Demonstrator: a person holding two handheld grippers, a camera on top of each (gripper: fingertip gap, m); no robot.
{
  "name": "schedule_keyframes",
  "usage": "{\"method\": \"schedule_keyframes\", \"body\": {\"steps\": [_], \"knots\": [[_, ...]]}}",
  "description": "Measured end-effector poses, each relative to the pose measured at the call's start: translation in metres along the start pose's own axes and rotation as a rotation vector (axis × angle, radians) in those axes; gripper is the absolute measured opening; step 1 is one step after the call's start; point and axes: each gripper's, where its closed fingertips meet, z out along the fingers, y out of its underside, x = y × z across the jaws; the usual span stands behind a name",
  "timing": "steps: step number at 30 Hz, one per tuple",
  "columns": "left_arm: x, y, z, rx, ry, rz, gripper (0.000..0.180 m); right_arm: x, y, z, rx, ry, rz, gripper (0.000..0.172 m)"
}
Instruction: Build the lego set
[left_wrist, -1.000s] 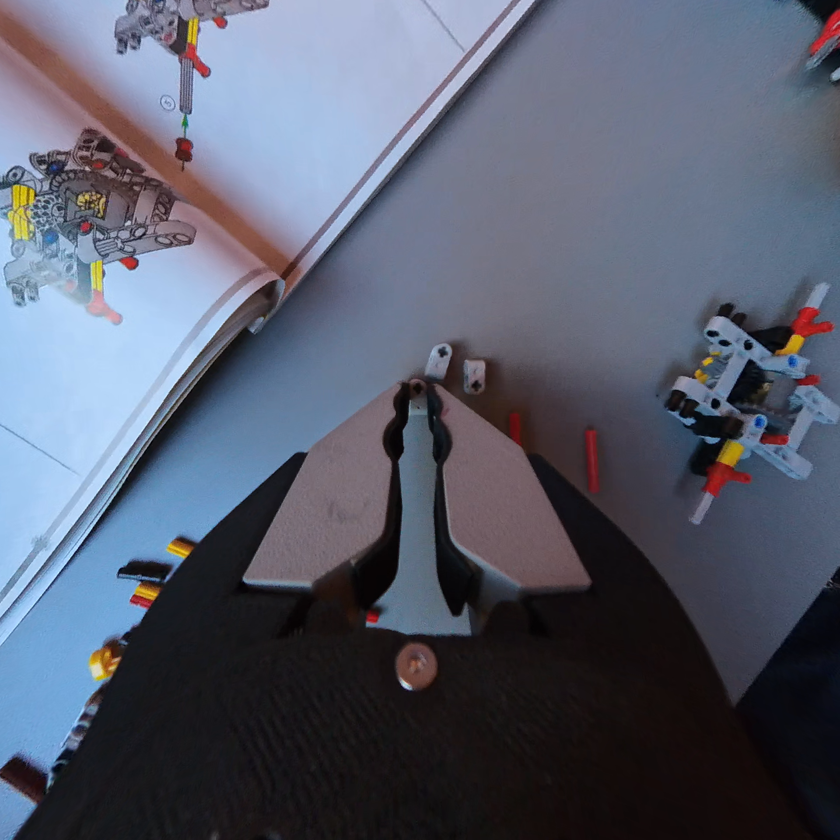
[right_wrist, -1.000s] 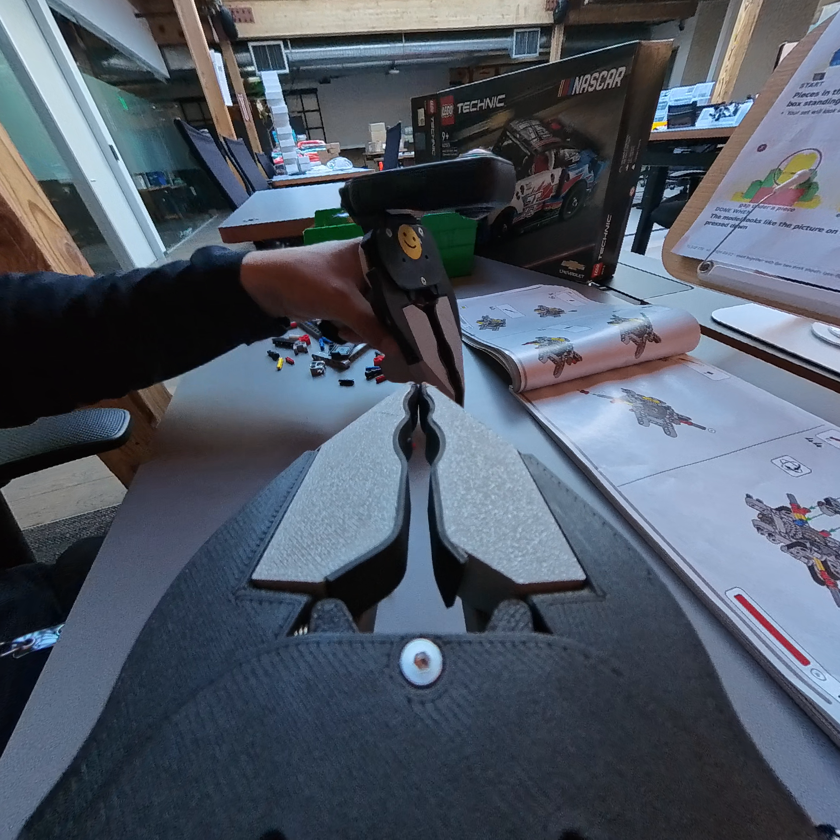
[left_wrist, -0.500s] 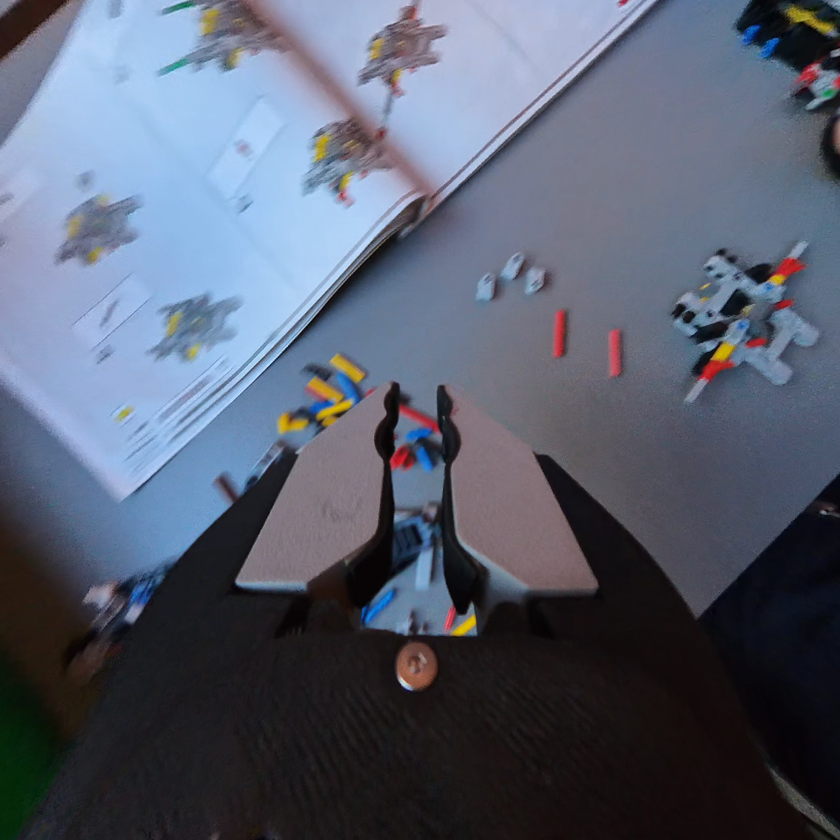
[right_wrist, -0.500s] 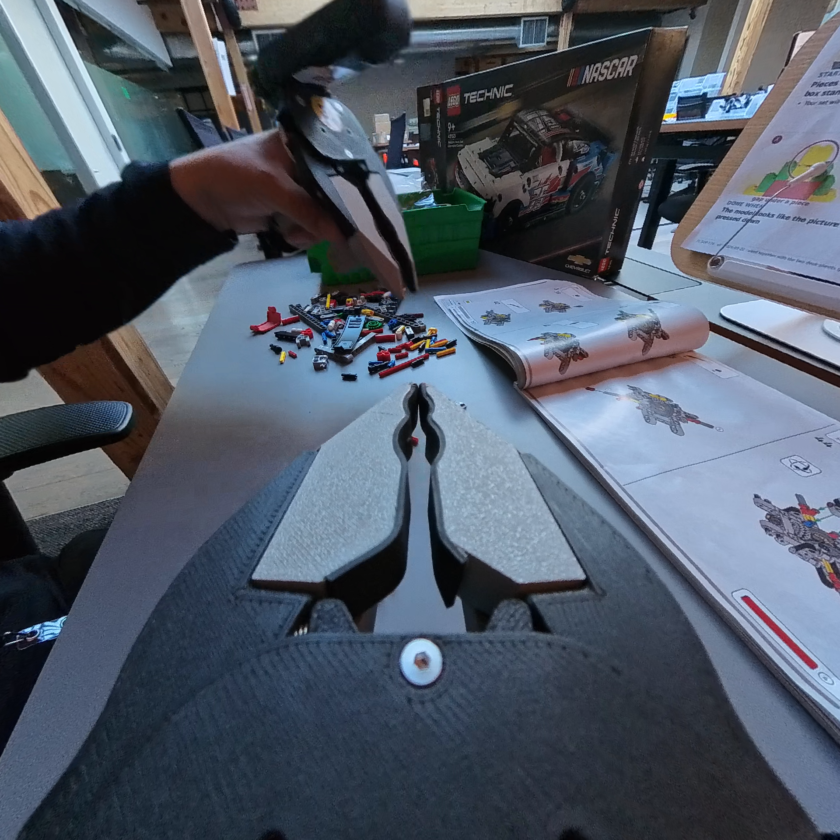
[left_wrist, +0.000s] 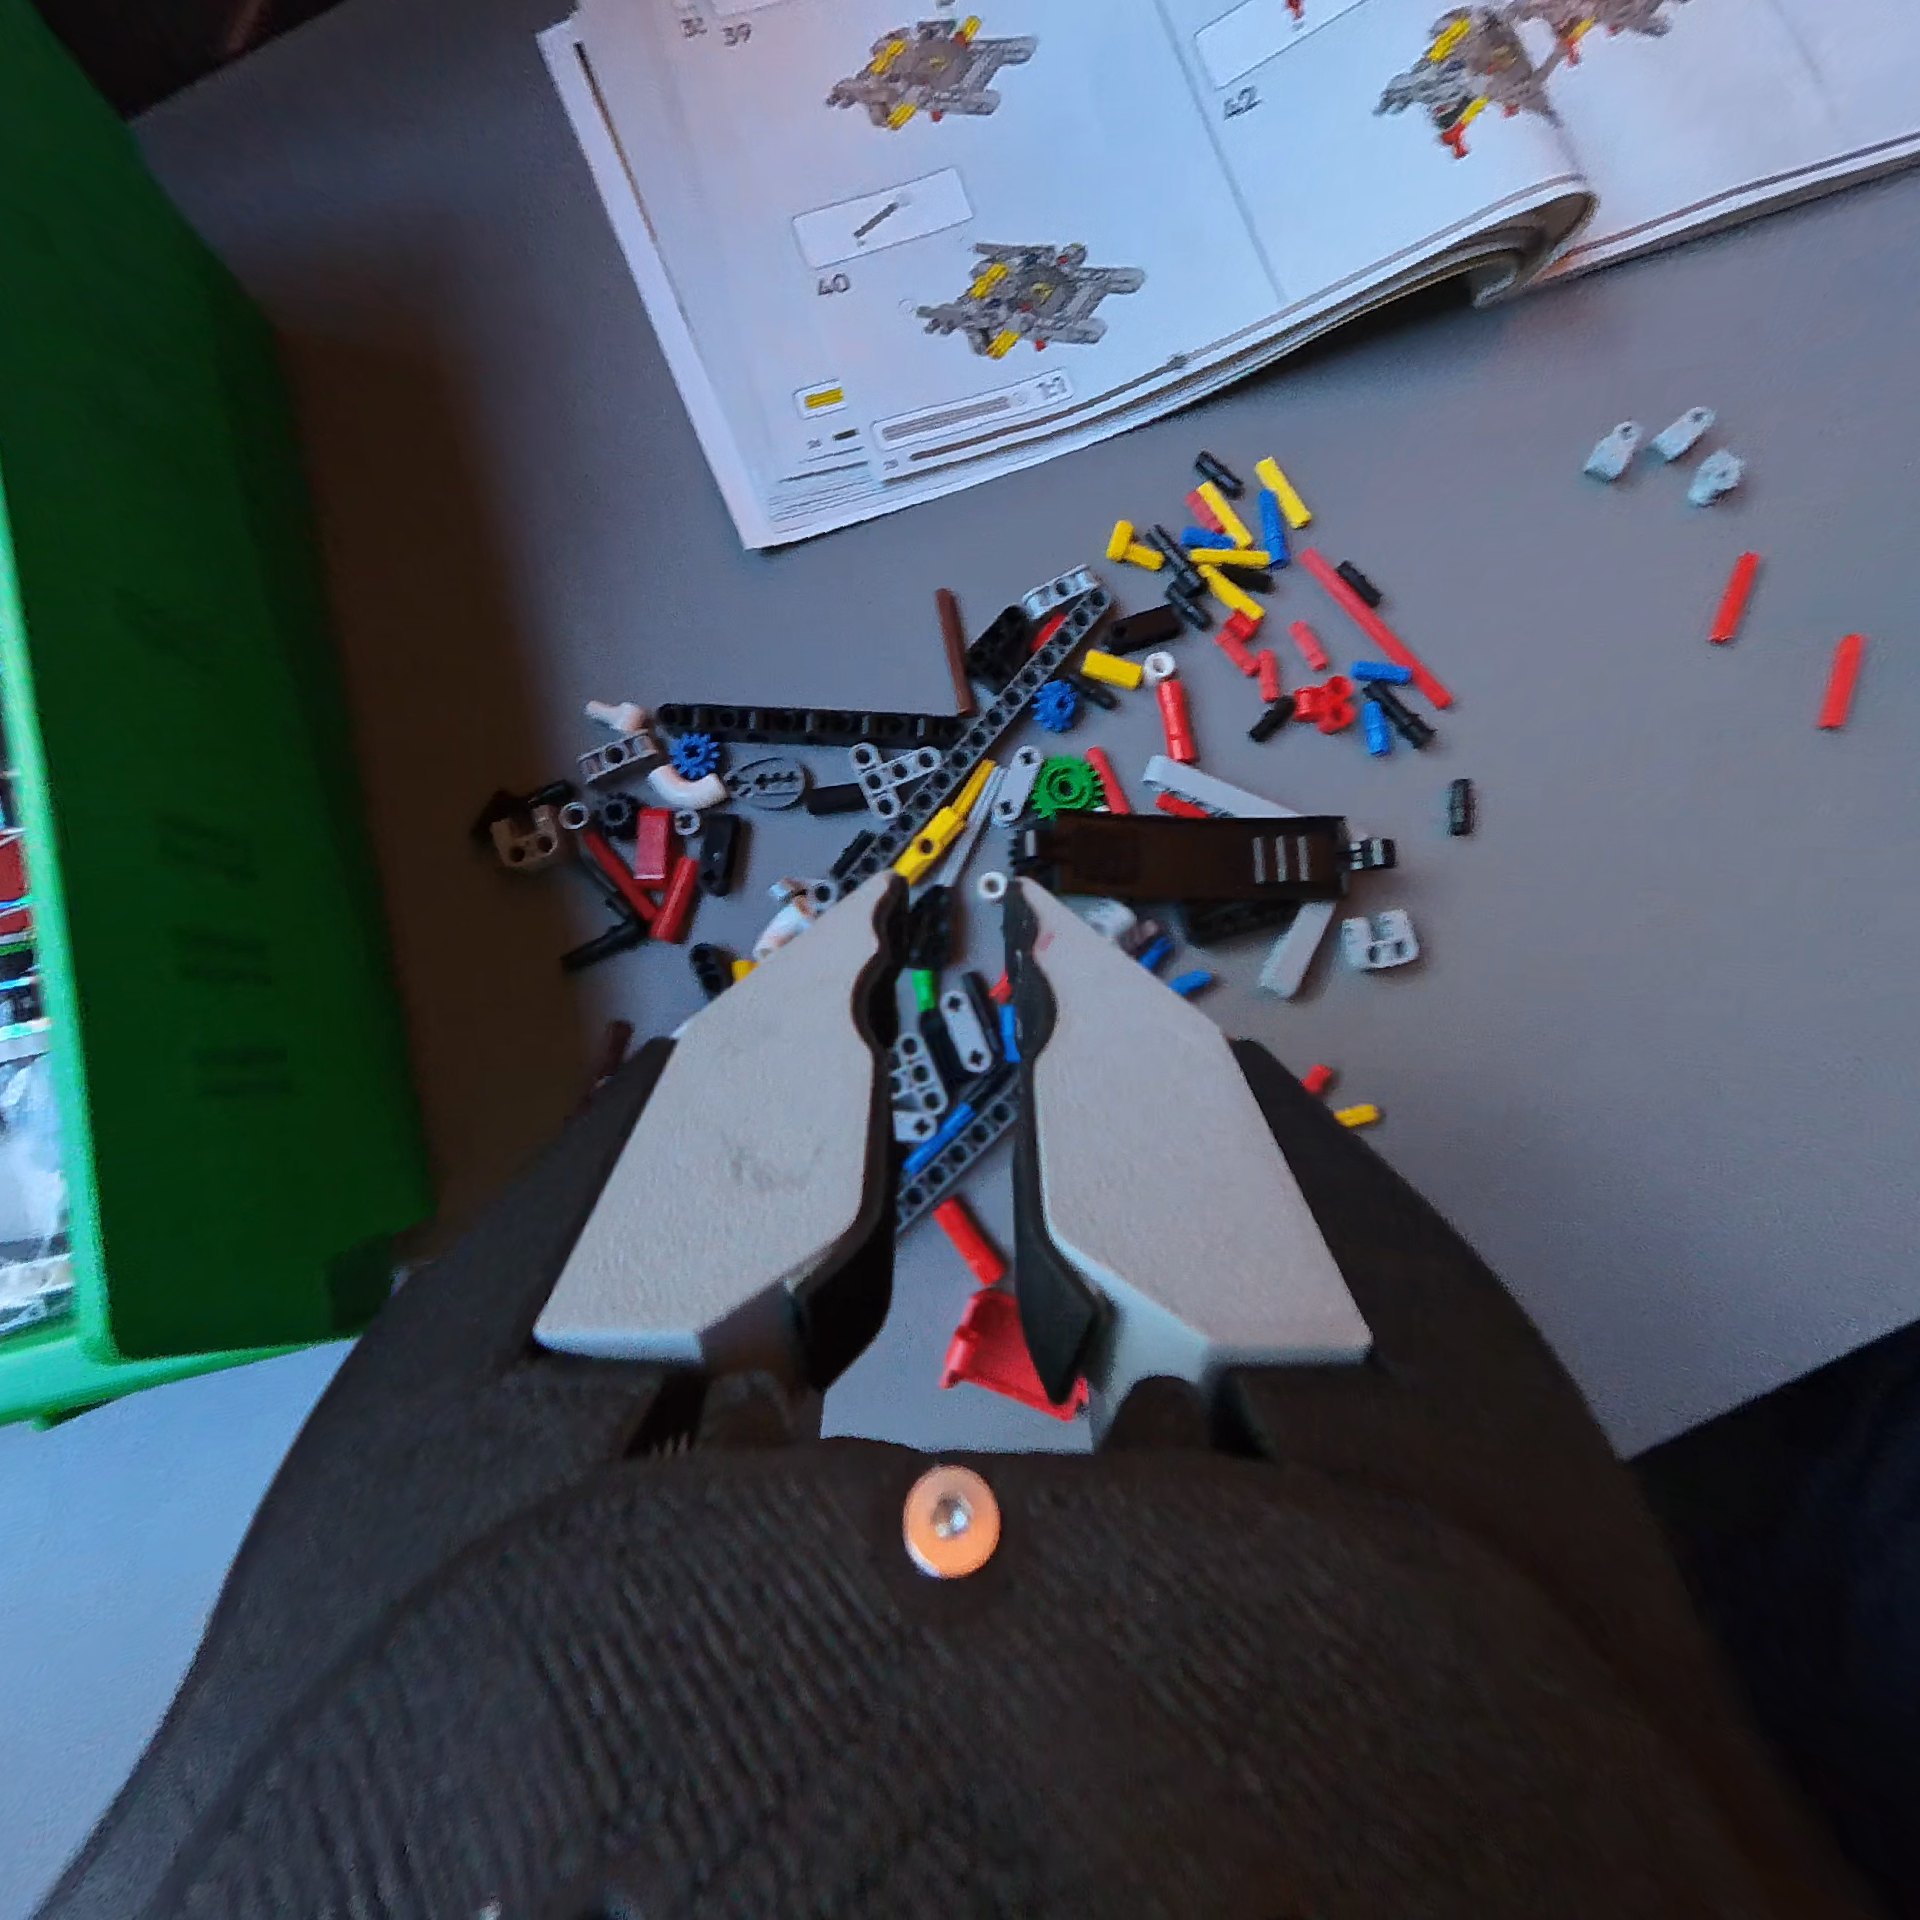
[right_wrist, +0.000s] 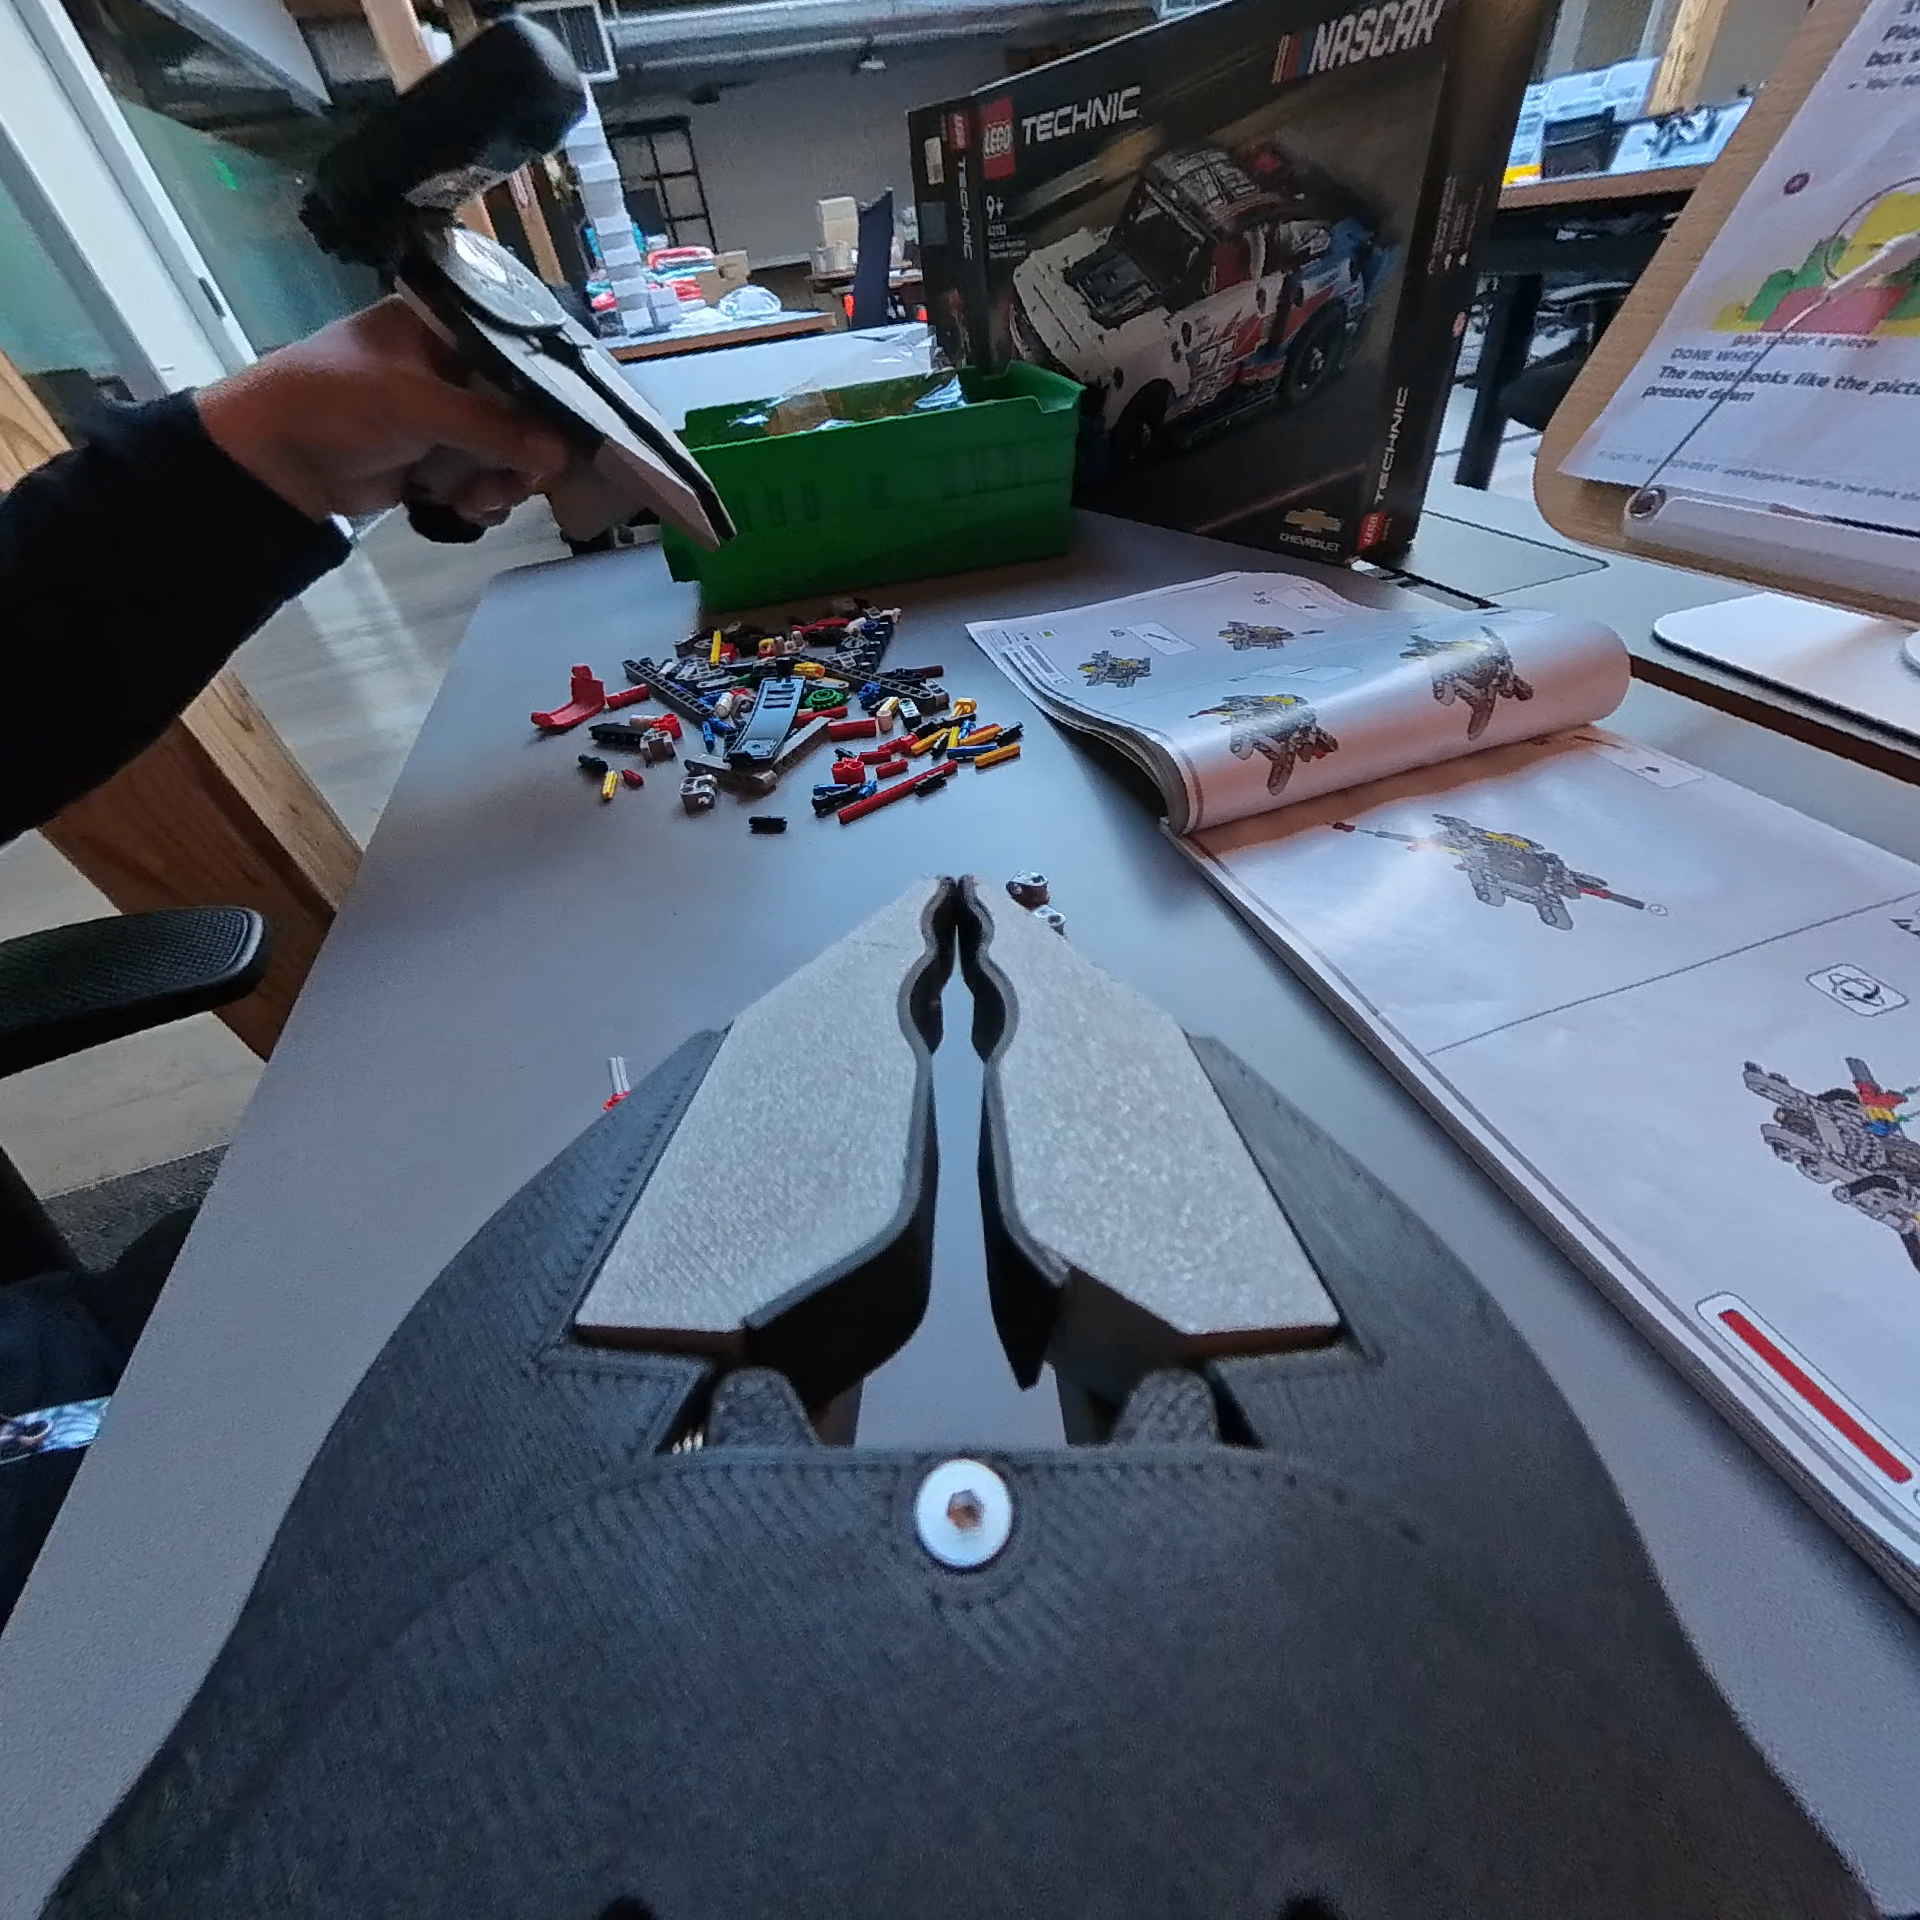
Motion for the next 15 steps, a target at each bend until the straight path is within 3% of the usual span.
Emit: {"method": "schedule_keyframes", "body": {"steps": [8,15], "knots": [[-0.031,0.012,-0.009,-0.046,-0.059,-0.037,0.018,0.001,0.001,0.001,-0.004,-0.002,0.008,0.0],[-0.056,0.043,-0.008,-0.122,-0.105,-0.119,0.018,-0.002,-0.002,0.0,0.009,-0.017,0.003,0.0]]}}
